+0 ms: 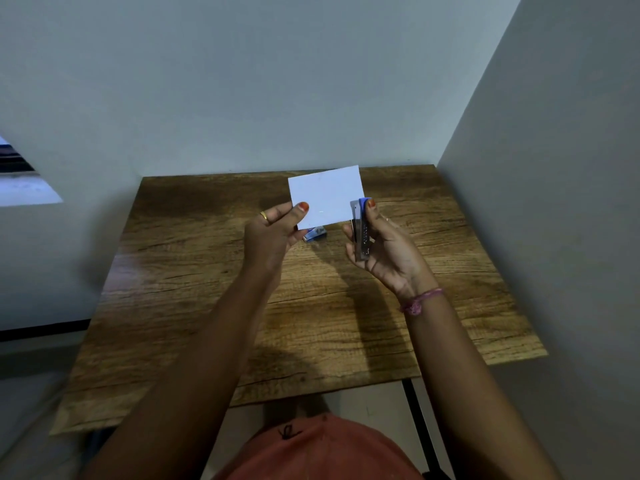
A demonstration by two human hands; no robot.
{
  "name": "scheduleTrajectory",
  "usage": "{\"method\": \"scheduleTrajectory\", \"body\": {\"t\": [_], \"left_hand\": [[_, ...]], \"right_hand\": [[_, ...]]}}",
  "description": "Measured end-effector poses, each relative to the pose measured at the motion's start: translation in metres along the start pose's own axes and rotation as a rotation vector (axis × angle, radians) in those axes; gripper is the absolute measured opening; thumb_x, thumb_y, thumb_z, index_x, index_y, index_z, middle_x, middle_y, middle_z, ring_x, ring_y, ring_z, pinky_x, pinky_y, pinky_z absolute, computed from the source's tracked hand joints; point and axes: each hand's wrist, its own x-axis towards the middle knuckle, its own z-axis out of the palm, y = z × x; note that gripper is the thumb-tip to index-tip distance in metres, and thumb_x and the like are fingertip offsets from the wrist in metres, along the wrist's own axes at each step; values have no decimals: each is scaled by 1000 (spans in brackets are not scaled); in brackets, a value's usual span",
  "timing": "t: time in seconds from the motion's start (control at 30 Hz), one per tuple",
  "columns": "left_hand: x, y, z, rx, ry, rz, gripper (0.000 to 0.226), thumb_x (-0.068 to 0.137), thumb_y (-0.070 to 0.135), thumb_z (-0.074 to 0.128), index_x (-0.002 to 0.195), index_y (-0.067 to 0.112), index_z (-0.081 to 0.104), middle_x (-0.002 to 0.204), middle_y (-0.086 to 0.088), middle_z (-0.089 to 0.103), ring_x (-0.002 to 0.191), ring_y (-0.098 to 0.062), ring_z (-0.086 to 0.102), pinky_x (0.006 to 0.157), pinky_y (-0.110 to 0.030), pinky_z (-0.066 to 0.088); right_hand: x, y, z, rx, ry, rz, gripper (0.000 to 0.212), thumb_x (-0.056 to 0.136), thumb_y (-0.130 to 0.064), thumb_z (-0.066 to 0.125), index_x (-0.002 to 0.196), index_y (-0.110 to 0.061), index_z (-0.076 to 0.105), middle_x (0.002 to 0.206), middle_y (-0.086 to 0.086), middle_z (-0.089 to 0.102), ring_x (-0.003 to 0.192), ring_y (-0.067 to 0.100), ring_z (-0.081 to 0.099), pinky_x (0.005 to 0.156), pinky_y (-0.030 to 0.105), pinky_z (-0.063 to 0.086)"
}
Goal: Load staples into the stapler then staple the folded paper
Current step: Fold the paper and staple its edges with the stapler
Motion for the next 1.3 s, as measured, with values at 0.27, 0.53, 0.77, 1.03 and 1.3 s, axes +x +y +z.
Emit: {"method": "scheduleTrajectory", "body": {"t": [0.27,0.53,0.77,1.03,1.3], "left_hand": [[2,2,-3,13,-25,-4,7,87,18,67,94,19,69,100,-3,74,94,-15,71,69,-23,56],[11,20,-10,242,-186,42,12,88,15,65,100,16,69,94,1,74,89,-13,72,72,-31,59],[18,39,-7,463,-366,81,24,91,10,61,114,7,66,105,-12,71,97,-23,69,82,-39,58],[22,41,4,430,-366,111,35,90,15,63,123,4,60,108,-10,70,101,-24,67,82,-39,57],[-1,1,21,-41,-378,-92,26,86,23,66,109,9,63,107,-8,72,100,-23,69,81,-37,56]], "right_hand": [[-5,-2,-9,-89,-20,22,36,72,-34,71,101,-16,60,88,2,70,83,14,67,60,23,52],[-6,-11,-17,-324,-10,50,28,71,-38,71,90,-17,67,76,0,68,69,9,65,59,24,54],[-7,-15,-18,-358,-14,77,36,70,-37,71,95,-12,67,77,1,68,67,9,66,58,23,55],[-5,-10,-18,-293,17,81,38,70,-34,72,96,-10,57,75,2,64,62,10,60,56,24,55],[0,-6,-12,-250,29,39,36,69,-40,71,96,-17,62,80,1,62,69,11,56,61,25,52]]}}
